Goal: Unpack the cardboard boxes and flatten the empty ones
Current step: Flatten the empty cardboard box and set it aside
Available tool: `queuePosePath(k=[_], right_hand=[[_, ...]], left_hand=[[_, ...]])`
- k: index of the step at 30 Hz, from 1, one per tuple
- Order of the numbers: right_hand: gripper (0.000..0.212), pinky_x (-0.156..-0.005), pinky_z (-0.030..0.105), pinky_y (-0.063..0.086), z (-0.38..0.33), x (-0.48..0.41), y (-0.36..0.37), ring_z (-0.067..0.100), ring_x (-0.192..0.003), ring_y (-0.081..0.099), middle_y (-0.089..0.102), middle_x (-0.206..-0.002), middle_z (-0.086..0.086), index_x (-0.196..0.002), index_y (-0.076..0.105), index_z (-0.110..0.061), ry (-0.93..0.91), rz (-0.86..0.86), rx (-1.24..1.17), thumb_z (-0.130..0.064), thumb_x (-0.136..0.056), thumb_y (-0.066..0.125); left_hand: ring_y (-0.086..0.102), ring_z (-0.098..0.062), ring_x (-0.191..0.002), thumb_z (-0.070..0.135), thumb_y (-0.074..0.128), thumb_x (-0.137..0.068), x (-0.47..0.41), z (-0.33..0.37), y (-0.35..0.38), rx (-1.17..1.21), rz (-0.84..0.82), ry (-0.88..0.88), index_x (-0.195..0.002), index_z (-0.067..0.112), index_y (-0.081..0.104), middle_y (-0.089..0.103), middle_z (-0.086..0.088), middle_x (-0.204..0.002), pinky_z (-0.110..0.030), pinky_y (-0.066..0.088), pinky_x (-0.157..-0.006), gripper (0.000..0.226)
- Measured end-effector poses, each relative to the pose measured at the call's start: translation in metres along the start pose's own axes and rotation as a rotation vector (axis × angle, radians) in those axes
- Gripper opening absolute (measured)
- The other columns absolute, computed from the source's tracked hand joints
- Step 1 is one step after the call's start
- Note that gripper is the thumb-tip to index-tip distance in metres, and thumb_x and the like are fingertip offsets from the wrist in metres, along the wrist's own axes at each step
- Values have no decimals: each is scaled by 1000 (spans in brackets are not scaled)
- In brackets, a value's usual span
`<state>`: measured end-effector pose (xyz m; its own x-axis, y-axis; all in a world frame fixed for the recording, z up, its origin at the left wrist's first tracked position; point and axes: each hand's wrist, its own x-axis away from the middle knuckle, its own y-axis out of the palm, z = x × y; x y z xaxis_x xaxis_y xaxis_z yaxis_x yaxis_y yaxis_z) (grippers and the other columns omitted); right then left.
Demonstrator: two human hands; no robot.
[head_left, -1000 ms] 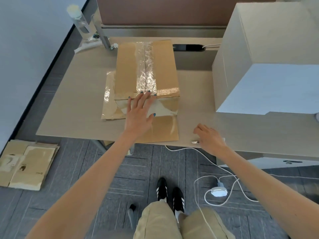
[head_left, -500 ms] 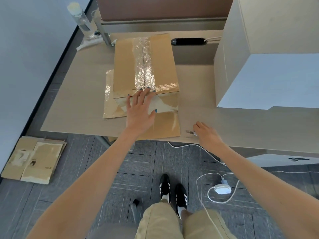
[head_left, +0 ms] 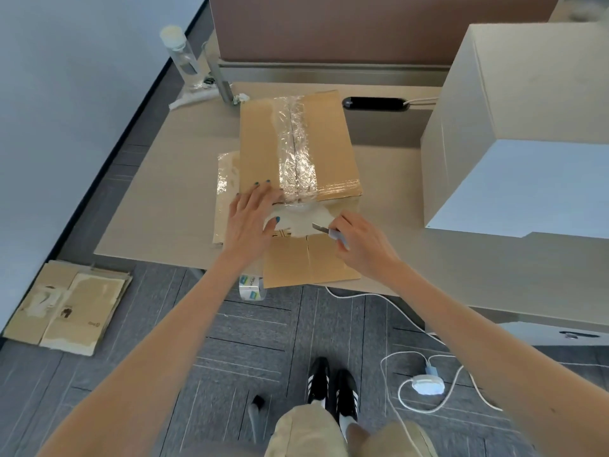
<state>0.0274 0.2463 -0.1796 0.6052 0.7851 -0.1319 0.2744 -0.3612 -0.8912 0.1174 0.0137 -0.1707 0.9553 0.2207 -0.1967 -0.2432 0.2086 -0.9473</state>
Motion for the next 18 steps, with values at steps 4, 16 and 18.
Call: queuePosePath(k=[4,16,18], right_hand=[[17,-63,21,44,-16,-19,-2,11,-75,52,56,-104,-3,-107,59,-13,-2,-3,-6,-12,-90,54],[7,-60,36,51,-40,-52,-5,16,-69,55,55,-96,-4,-99,50,-14,18,-8,-58,-11,-93,51],[6,-59,34,49,-40,-53,-3,17,-68,55,55,-95,-2,-96,51,-14,12,3,-54,-10,-91,52]], left_hand=[[12,-28,-152,27,51,-102,-7,-19,-2,31,-66,-46,-152,25,36,22,-8,-163,-47,12,-123,52],[44,-39,-134,28,64,-95,-35,-43,-22,-96,-145,88,-136,21,58,50,-12,-146,-54,56,-81,42],[46,-40,-132,30,63,-95,-37,-46,-23,-113,-140,108,-135,22,59,52,-12,-144,-54,57,-79,40]])
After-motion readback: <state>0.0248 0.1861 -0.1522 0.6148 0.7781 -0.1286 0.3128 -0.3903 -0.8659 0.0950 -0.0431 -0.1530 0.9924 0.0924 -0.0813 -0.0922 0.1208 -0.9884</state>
